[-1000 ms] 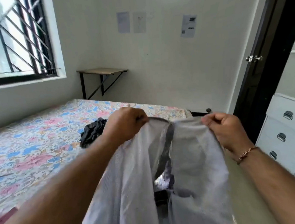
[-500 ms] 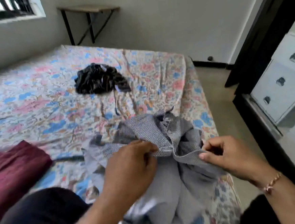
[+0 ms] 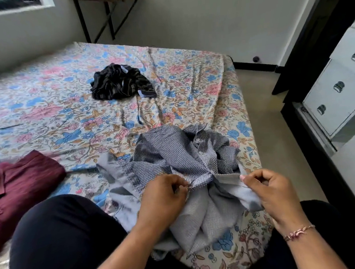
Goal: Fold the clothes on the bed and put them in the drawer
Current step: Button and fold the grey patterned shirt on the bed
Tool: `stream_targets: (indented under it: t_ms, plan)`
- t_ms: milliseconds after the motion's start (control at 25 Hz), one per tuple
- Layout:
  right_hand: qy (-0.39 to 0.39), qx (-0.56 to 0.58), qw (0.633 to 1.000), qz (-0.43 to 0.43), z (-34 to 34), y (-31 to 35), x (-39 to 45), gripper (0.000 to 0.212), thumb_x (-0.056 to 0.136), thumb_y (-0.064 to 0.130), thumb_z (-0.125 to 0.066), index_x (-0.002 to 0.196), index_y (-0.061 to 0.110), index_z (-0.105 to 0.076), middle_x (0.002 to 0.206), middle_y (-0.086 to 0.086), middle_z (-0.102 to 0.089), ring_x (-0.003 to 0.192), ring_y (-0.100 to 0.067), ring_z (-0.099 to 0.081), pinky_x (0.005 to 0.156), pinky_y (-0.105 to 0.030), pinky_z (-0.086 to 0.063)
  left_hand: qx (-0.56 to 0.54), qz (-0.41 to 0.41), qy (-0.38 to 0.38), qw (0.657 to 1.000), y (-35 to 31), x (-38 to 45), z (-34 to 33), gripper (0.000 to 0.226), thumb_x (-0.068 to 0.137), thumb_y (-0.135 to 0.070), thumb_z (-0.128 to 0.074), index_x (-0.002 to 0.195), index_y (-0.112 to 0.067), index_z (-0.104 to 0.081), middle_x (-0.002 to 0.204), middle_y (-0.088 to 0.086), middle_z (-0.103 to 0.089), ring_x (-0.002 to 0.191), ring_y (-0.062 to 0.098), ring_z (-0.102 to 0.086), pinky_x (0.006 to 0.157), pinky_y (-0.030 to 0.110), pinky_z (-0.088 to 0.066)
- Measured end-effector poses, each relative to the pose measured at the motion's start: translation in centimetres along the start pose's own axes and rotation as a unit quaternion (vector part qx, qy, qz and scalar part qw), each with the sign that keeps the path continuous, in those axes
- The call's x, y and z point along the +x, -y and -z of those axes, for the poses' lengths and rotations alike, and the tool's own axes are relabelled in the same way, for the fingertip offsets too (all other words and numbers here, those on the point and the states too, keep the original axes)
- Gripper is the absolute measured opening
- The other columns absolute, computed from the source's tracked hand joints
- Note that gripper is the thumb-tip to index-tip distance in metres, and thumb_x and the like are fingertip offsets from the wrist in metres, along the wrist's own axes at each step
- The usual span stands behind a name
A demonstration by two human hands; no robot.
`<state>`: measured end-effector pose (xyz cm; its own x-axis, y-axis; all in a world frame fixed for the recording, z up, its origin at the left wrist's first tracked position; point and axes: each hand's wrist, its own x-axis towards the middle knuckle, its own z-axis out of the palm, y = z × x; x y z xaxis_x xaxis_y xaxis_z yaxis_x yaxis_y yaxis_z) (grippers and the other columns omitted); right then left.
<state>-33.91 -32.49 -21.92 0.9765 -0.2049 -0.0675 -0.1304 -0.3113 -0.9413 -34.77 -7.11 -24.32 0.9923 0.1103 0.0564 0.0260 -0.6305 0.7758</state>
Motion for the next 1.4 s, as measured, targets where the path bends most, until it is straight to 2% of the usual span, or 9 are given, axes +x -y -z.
stream_targets:
  t_ms: [120, 240, 400, 560, 760, 880, 1000, 1160, 1400]
  plan:
    - [0.049, 0.048, 0.997, -0.035, -0.8, 0.1, -2.1, 0.026, 0.080, 0.035, -0.081, 0.073, 0.010, -0.074, 0.070, -0.006, -0.073, 0.065, -0.018, -0.067, 0.070, -0.039, -0.057, 0.029, 0.004, 0.051, 0.998, -0.3, -0.8, -0.7, 0.006, 0.087, -0.028, -0.079, 0.084, -0.033, -0.077, 0.066, -0.018, -0.066, 0.060, -0.003, -0.057, 0.060, 0.019, -0.044]
    - [0.097, 0.139, 0.983, -0.070, -2.8, -0.4, -4.9, 0.018, 0.082, 0.024, -0.078, 0.089, 0.007, -0.078, 0.089, -0.012, -0.079, 0.086, -0.026, -0.076, 0.079, -0.038, -0.060, -0.098, 0.019, 0.081, 0.992, -0.4, -1.8, -1.2, 0.013, 0.091, -0.024, -0.080, 0.088, -0.037, -0.077, 0.068, -0.017, -0.069, 0.059, -0.003, -0.058, 0.061, 0.020, -0.049]
    - [0.090, 0.200, 0.973, -0.066, -5.3, -0.4, -6.9, 0.013, 0.085, 0.014, -0.076, 0.096, 0.008, -0.079, 0.092, -0.012, -0.079, 0.090, -0.024, -0.076, 0.076, -0.028, -0.060, -0.269, 0.078, 0.019, 0.960, -0.7, -3.5, -2.3, 0.019, 0.097, -0.013, -0.072, 0.101, -0.030, -0.080, 0.090, -0.011, -0.078, 0.086, 0.007, -0.073, 0.080, 0.031, -0.059]
    - [0.072, 0.294, 0.951, -0.064, -7.0, 0.7, -6.8, 0.011, 0.093, 0.007, -0.069, 0.100, 0.001, -0.074, 0.096, -0.019, -0.077, 0.091, -0.029, -0.076, 0.082, -0.035, -0.062, -0.390, 0.046, -0.035, 0.919, -1.6, -4.8, -2.8, 0.025, 0.085, -0.015, -0.077, 0.105, -0.030, -0.079, 0.078, -0.002, -0.068, 0.071, 0.014, -0.063, 0.067, 0.028, -0.052]
    - [0.040, 0.302, 0.952, -0.017, -9.3, 0.7, -6.8, 0.016, 0.082, 0.015, -0.075, 0.093, 0.004, -0.075, 0.095, -0.019, -0.077, 0.093, -0.032, -0.074, 0.084, -0.036, -0.061, -0.391, 0.030, -0.102, 0.914, -1.9, -3.9, -2.7, 0.017, 0.081, -0.016, -0.082, 0.091, -0.029, -0.079, 0.081, 0.000, -0.074, 0.077, 0.015, -0.069, 0.073, 0.032, -0.056]
    - [0.029, 0.316, 0.948, -0.006, -9.3, -0.1, -6.6, 0.017, 0.080, 0.013, -0.076, 0.095, 0.004, -0.078, 0.098, -0.021, -0.077, 0.098, -0.037, -0.074, 0.089, -0.041, -0.061, -0.369, -0.008, -0.096, 0.924, -2.1, -4.4, -2.7, 0.017, 0.082, -0.017, -0.077, 0.095, -0.027, -0.081, 0.090, 0.000, -0.078, 0.087, 0.014, -0.074, 0.080, 0.027, -0.058]
    - [0.030, 0.315, 0.949, 0.000, -9.1, -0.6, -6.5, 0.016, 0.082, 0.008, -0.075, 0.097, 0.005, -0.079, 0.100, -0.020, -0.078, 0.100, -0.038, -0.074, 0.093, -0.044, -0.060, -0.394, 0.027, -0.092, 0.914, -2.4, -4.5, -2.9, 0.023, 0.085, -0.005, -0.081, 0.098, -0.024, -0.079, 0.085, 0.002, -0.077, 0.080, 0.012, -0.072, 0.075, 0.023, -0.058]
    - [0.013, 0.265, 0.964, 0.021, -9.2, -0.8, -6.5, 0.012, 0.082, 0.006, -0.077, 0.092, 0.012, -0.081, 0.096, -0.013, -0.079, 0.097, -0.033, -0.076, 0.090, -0.044, -0.061, -0.397, 0.058, -0.076, 0.913, -2.2, -4.4, -2.9, 0.019, 0.087, -0.001, -0.081, 0.093, -0.018, -0.080, 0.085, 0.006, -0.079, 0.083, 0.023, -0.077, 0.079, 0.036, -0.061]
    - [0.006, 0.220, 0.975, 0.033, -8.9, -1.3, -6.1, 0.022, 0.089, -0.001, -0.073, 0.089, 0.019, -0.083, 0.093, -0.007, -0.080, 0.094, -0.027, -0.077, 0.087, -0.040, -0.062, -0.354, 0.021, -0.082, 0.931, -2.3, -4.3, -2.9, 0.021, 0.086, -0.002, -0.081, 0.092, -0.022, -0.081, 0.087, 0.000, -0.079, 0.084, 0.015, -0.076, 0.077, 0.027, -0.061]
